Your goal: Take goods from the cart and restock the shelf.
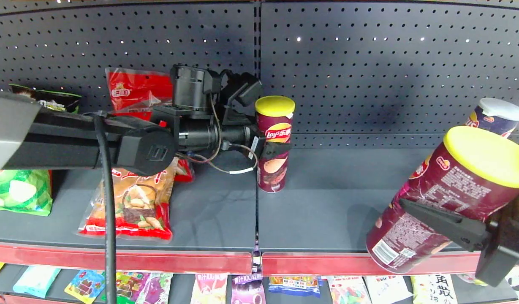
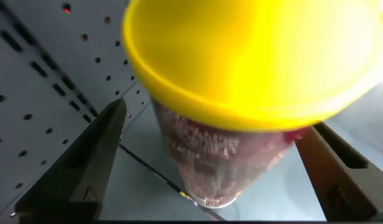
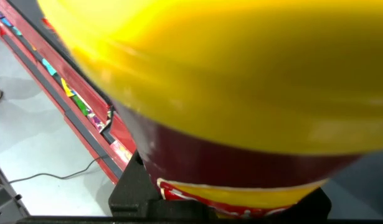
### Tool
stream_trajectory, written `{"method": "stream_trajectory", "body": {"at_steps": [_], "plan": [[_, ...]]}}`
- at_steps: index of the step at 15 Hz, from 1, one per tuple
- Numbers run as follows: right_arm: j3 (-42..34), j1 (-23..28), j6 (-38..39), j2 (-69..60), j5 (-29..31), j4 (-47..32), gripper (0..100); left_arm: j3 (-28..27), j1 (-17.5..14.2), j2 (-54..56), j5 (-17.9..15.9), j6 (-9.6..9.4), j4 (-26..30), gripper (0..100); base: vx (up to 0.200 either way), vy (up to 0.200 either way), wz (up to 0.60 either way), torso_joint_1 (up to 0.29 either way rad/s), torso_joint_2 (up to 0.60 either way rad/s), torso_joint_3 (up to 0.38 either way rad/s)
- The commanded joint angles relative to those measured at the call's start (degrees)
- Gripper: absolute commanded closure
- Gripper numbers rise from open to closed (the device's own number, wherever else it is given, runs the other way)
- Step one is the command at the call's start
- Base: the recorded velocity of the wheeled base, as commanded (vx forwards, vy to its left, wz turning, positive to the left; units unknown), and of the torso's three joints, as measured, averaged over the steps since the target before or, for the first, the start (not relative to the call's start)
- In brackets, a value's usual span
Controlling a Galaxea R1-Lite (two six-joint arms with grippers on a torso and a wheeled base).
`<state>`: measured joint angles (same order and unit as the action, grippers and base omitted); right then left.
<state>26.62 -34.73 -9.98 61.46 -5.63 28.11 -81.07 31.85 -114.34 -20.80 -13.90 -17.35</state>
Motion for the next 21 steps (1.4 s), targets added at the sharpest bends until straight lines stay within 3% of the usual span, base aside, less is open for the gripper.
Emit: {"method": "stream_trajectory", "body": {"at_steps": [1, 2, 5, 10, 12, 15, 17, 19, 21], "plan": [[0.01, 0.28, -0.04, 0.06, -0.08, 0.01, 100, -1.11, 0.14, -1.59, 0.14, -0.08, -0.06, 0, 0.0, 0.0, 0.0, 0.0, 0.0, 0.0], [0.01, 0.37, -0.04, 0.06, -0.08, 0.01, 100, -1.55, 0.14, -1.94, 0.14, -0.08, -0.06, 100, 0.0, 0.0, 0.0, 0.0, 0.0, 0.0], [0.09, 0.89, -0.04, 0.15, -0.17, 0.01, 100, -3.22, 1.28, -2.91, -0.47, 0.36, 0.03, 100, 0.0, 0.0, 0.0, 0.0, 0.0, 0.0], [0.18, 1.51, -0.04, 0.5, -0.43, 0.01, 100, -1.11, 1.54, -0.36, -4.78, 0.36, -0.06, 100, 0.0, 0.0, 0.0, 0.0, 0.0, 0.0], [0.53, 1.51, -0.04, 0.5, -0.43, 0.01, 100, 1.35, 0.75, 2.45, -9.53, 0.27, 0.03, 100, 0.0, 0.0, 0.0, 0.0, 0.0, 0.0], [1.15, 1.51, -0.04, 0.94, -0.43, -0.07, 100, 4.51, 0.58, 5.35, -12.95, -0.17, -0.06, 100, 0.0, 0.0, 0.0, 0.0, 0.0, 0.0], [2.03, 1.51, -0.04, 1.46, -0.43, -0.07, 100, 6.1, 0.58, 5.97, -14.18, -2.63, -0.06, 100, 0.0, 0.0, 0.0, 0.0, 0.0, 0.0], [2.47, 1.51, -0.04, 1.73, -0.43, -0.16, 100, 8.47, 0.58, 6.23, -19.19, -6.23, -0.06, 100, 0.0, 0.0, 0.0, 0.0, 0.0, 0.0], [2.64, 1.51, -0.04, 1.73, -0.43, -0.16, 100, 10.93, 1.02, 7.2, -22.27, -7.02, 0.03, 100, 0.0, 0.0, 0.0, 0.0, 0.0, 0.0]]}}
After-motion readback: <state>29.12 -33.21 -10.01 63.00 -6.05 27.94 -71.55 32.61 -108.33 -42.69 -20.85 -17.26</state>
